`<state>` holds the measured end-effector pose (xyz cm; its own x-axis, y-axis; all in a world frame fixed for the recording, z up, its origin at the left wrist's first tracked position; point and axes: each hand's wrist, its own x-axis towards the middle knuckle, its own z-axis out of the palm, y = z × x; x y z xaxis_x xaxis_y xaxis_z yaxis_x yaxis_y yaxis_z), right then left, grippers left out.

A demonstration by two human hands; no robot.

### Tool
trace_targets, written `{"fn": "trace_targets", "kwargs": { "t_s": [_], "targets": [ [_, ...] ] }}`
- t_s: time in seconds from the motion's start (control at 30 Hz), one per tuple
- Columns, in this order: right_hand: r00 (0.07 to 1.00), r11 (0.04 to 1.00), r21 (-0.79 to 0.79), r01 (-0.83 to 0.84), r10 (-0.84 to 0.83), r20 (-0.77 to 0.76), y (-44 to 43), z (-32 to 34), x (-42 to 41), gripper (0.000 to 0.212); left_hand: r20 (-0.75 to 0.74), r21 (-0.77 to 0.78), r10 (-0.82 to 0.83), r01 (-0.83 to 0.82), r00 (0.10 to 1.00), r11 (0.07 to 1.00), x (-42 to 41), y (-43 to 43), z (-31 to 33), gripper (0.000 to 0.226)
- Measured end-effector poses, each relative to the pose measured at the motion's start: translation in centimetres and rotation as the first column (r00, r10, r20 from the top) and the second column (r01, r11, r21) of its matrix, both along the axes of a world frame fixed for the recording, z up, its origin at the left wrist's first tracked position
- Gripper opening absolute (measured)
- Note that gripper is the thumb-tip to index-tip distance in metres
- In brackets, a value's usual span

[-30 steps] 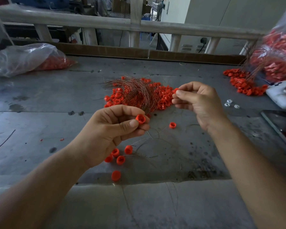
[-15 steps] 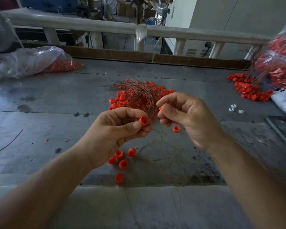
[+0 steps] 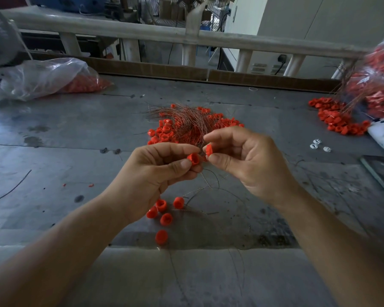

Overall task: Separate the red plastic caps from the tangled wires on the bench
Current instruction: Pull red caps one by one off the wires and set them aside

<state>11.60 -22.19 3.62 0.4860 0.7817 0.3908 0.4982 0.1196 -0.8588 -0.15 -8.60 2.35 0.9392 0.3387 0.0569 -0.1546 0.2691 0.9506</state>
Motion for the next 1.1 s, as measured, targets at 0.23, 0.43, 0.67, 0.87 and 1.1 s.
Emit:
{"fn": "trace_targets", "kwargs": {
  "t_s": [0.23, 0.43, 0.67, 0.87, 1.1],
  "targets": [
    [0.984, 0.999, -0.004, 0.054, -0.053, 0.168, 0.1, -0.1, -0.8, 0.033, -0.017, 0.024, 0.025, -0.025, 1.0, 0.999, 0.1, -0.1, 0.0, 0.023],
    [0.932, 0.995, -0.002, 0.1, -0.093, 0.35, 0.4, -0.4, -1.1, 0.02, -0.041, 0.061, 0.046, -0.044, 0.998, 0.997, 0.1, -0.1, -0.2, 0.02],
    [0.926, 0.995, 0.016, 0.103, -0.102, 0.365, 0.4, -0.6, -1.1, 0.025, -0.053, 0.108, 0.06, -0.054, 0.997, 0.993, 0.1, -0.2, -0.3, 0.018],
    [0.929, 0.994, 0.024, 0.11, -0.112, 0.352, 0.5, -0.7, -1.1, 0.022, -0.06, 0.142, 0.052, -0.043, 0.997, 0.989, 0.0, -0.3, -0.2, 0.021],
    [0.9, 0.991, 0.032, 0.128, -0.13, 0.416, 0.5, -0.7, -1.2, 0.021, -0.061, 0.148, 0.018, -0.008, 0.998, 0.989, -0.2, -0.4, -0.1, 0.021]
  ]
}}
